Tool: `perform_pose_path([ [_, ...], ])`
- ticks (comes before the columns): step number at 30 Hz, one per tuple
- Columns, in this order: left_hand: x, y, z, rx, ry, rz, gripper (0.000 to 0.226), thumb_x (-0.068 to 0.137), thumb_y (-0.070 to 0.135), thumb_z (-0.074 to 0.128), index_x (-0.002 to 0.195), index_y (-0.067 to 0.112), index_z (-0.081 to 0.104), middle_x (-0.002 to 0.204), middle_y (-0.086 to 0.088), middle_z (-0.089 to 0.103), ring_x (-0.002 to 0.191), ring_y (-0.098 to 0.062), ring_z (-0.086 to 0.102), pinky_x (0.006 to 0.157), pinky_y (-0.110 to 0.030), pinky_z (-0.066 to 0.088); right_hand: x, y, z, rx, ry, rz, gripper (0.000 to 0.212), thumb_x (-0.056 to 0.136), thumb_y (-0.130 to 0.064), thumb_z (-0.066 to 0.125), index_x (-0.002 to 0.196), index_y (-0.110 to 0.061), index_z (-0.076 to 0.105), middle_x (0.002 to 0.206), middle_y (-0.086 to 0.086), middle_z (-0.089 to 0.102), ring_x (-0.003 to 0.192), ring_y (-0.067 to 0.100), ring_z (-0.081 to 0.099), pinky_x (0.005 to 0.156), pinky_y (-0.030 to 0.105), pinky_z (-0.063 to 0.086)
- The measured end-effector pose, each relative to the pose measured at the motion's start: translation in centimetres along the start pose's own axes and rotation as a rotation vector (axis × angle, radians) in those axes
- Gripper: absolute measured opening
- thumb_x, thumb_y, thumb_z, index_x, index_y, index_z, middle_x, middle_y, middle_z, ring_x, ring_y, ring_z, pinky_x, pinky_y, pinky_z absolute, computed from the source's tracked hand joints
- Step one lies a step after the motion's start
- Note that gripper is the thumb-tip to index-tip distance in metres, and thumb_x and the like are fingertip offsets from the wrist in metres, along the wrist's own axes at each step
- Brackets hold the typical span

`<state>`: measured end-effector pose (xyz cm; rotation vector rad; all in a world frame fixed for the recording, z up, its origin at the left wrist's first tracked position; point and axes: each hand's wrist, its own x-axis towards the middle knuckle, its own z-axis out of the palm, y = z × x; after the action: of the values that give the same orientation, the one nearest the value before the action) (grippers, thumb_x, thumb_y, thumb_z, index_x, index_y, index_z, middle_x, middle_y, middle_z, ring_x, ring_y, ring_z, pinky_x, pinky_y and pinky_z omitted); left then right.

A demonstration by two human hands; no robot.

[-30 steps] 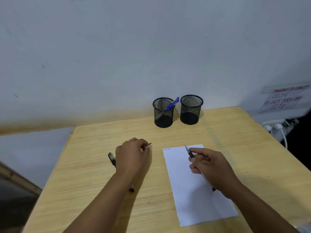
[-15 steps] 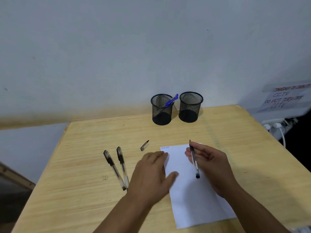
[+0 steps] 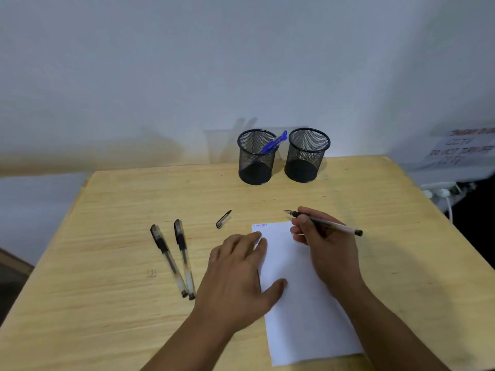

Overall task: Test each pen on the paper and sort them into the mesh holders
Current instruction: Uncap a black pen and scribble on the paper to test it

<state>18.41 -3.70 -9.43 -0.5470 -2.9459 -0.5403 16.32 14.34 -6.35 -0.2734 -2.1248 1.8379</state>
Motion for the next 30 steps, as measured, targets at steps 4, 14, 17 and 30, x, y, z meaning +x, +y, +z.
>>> perform_pose_path([
  [4,0.0,0.0,-0.2,0.007,-0.027,0.015,0.079,0.079,0.075,0.043,0.141,0.026,0.045,0.154,0.009,0.036,0.136,-0.016,0.024,0.104,-0.039,0.023,1.1,0.0,0.8,-0.143,0.021,0.007,0.014,0.094,-0.037,0.062,0.082,-0.04,0.069,0.078,-0.024,0.074,0.076,-0.003,0.071,0.064,0.013,0.051],
  [14,0.1,0.3,-0.6,-0.008,-0.04,-0.002,0.081,0.078,0.074,0.046,0.14,0.023,0.049,0.15,0.009,0.043,0.133,-0.017,0.029,0.103,-0.039,0.029,2.1,1.5,1.9,-0.224,-0.025,-0.014,0.013,0.079,-0.017,0.078,0.084,-0.026,0.07,0.079,-0.024,0.072,0.076,-0.009,0.066,0.059,0.001,0.045],
  [17,0.1,0.4,-0.7,-0.023,-0.052,-0.011,0.082,0.076,0.075,0.048,0.138,0.022,0.051,0.149,0.008,0.044,0.133,-0.018,0.032,0.103,-0.038,0.026,2.3,1.6,2.3,-0.313,-0.009,-0.035,0.011,0.083,-0.024,0.075,0.083,-0.029,0.065,0.073,-0.016,0.072,0.076,-0.01,0.066,0.058,0.005,0.045],
  [30,0.4,0.7,-1.1,0.015,-0.104,-0.101,0.093,0.072,0.079,0.046,0.142,0.017,0.046,0.148,0.006,0.045,0.13,-0.023,0.038,0.101,-0.039,0.02,2.2,2.0,2.5,-0.399,-0.043,-0.06,0.015,0.084,-0.029,0.074,0.076,-0.032,0.061,0.071,-0.032,0.066,0.071,-0.018,0.061,0.06,-0.003,0.039],
])
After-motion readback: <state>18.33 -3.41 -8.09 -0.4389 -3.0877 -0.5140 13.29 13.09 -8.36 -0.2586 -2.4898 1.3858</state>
